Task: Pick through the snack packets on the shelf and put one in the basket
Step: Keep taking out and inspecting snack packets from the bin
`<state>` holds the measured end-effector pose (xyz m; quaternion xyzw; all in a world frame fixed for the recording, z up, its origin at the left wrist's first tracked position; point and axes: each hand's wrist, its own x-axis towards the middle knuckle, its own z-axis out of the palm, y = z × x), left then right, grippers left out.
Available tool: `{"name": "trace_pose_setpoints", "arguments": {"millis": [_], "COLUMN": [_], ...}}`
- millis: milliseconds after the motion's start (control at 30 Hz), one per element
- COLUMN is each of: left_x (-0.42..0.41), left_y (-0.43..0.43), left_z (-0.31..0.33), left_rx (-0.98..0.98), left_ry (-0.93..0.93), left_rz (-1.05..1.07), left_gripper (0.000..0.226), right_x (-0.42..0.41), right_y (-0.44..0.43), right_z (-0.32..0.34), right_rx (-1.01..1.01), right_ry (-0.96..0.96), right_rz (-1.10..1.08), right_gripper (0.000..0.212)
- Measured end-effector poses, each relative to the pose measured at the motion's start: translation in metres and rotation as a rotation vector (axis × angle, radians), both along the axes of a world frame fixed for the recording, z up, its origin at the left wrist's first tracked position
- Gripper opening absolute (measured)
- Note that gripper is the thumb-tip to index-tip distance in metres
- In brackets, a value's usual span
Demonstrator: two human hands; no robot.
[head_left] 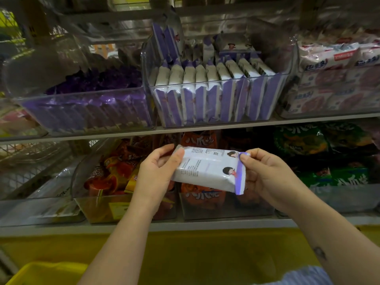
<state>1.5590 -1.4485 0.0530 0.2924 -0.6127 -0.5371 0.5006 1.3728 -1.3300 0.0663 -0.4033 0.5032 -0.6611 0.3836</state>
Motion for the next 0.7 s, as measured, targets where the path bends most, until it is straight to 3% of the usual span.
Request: {"name": "trace_pose_setpoints", "arguments": {"millis": [133,200,500,600,700], "left_x": [0.000,-0.001,-0.006,-0.008,-0.010], "left_y": [0.004,0.006,0.014,0.015,0.013], "left_z": [0.003,0.004,0.001,-0.004,-0.010], "left_rx": [0.066,0.025,-0.141,-0.147,-0.107], "left_ry": [0.048,0.080,0.156,0.173,0.122], "left_rz": [-0.189,-0.237,-0.156,-0.132,-0.018], "left_gripper": [0.040,0.042,0.048,0.036,0.020], "right_x": [-0.004,-0.005,-0.002,0.000,0.000], "right_y": [-0.001,-0.002,-0.008,-0.006,-0.004], "right_z": [-0.002,-0.004,-0.009,-0.007,-0.002], "right_rx": [0.068,0.122,0.115,0.104,0.057], "right_ry": [-0.100,-0.106,-0.078,-0.063,-0.067], "right_rz": [-0.052,-0.052,-0.071,-0.027,0.089], "right_gripper": [0.016,0.017,0.027,0.030,0.019]}}
